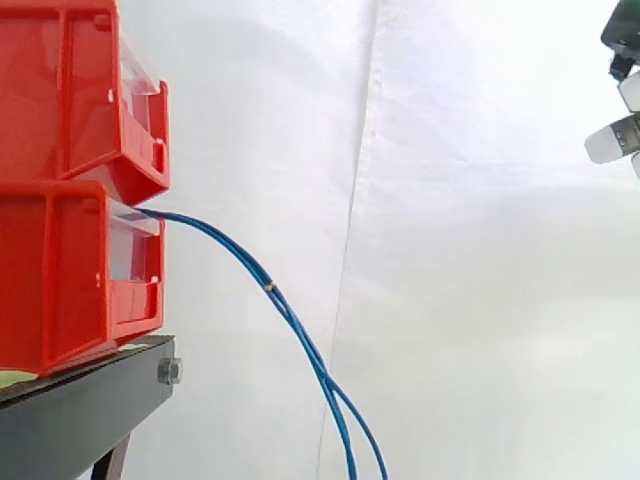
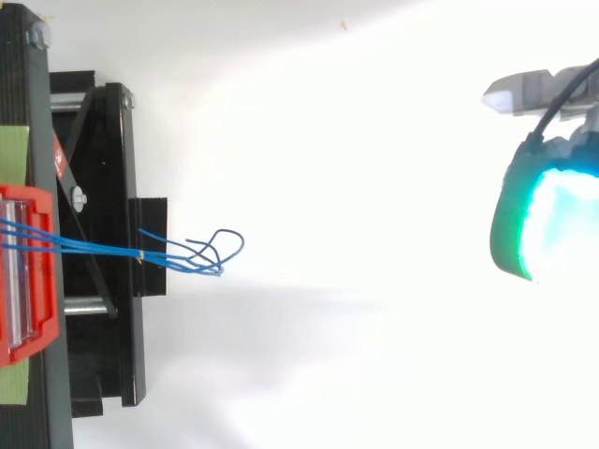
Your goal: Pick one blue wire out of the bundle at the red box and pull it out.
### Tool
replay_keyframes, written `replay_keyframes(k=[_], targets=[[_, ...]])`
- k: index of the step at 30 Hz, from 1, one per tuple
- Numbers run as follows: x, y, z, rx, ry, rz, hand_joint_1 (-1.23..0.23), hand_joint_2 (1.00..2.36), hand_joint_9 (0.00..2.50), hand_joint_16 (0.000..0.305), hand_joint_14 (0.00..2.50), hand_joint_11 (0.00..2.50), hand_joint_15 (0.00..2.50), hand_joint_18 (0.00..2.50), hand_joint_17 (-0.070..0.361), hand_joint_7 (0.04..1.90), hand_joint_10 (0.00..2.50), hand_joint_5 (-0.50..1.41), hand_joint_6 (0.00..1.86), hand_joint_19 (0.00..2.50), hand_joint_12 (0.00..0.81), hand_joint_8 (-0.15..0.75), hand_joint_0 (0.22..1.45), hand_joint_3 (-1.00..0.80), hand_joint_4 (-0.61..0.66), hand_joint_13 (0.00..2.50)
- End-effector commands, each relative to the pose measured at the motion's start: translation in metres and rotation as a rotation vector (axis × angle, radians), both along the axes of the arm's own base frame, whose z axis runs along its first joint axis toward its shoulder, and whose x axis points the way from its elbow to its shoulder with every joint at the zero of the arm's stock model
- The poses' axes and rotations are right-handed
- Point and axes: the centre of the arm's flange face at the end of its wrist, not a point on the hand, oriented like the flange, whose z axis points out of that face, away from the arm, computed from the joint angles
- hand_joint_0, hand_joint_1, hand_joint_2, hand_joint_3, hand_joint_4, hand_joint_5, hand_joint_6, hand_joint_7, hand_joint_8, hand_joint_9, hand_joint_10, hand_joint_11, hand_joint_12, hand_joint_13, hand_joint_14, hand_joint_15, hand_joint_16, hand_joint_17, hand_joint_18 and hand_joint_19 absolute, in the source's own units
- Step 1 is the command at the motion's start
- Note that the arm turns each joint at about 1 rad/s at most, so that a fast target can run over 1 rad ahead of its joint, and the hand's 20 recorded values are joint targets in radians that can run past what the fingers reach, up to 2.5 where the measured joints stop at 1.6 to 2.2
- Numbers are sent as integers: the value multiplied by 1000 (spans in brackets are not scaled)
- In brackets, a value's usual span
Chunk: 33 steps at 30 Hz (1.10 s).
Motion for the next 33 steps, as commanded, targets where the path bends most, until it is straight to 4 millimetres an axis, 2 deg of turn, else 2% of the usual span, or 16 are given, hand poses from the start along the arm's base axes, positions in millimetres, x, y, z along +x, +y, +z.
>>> replay_keyframes(k=[1, 7, 13, 14, 18, 26, 30, 33], targets=[[5, 2, -6, 1, 3, 2, -539, 1000, 451, 72, 0, 133, 28, 0, 162, 921, 5, -179, 503, 189, 408, 292, 488, -491, 304, 21], [16, 3, -24, -4, 15, -2, -552, 1000, 467, 71, 0, 152, 28, 0, 161, 1006, 5, -161, 503, 187, 408, 295, 490, -495, 325, 27], [35, 1, -64, -6, 51, -31, -573, 1000, 468, 71, 1, 146, 25, 0, 161, 1011, 5, -157, 503, 187, 408, 294, 492, -499, 328, 31], [42, 2, -76, -6, 50, -31, -576, 1000, 469, 71, 0, 152, 29, 0, 161, 1013, 5, -156, 503, 188, 408, 294, 492, -500, 334, 32], [60, 3, -98, -2, 12, -36, -581, 1000, 478, 71, 0, 159, 35, 0, 159, 1015, 5, -152, 503, 184, 408, 296, 493, -499, 336, 40], [89, 2, -128, -13, -79, -125, -582, 1000, 488, 71, 0, 168, 31, 0, 159, 1014, 6, -150, 503, 190, 406, 295, 493, -500, 342, 50], [106, 4, -138, -59, -73, -164, -586, 1000, 483, 71, 1, 21, 2, 0, 159, 820, 0, -145, 503, 166, 400, 280, 493, -500, 396, 32], [114, 4, -141, -70, -70, -177, -612, 1000, 476, 71, 0, 0, 0, 0, 160, 787, 2, -143, 502, 157, 398, 278, 488, -500, 419, 24]])
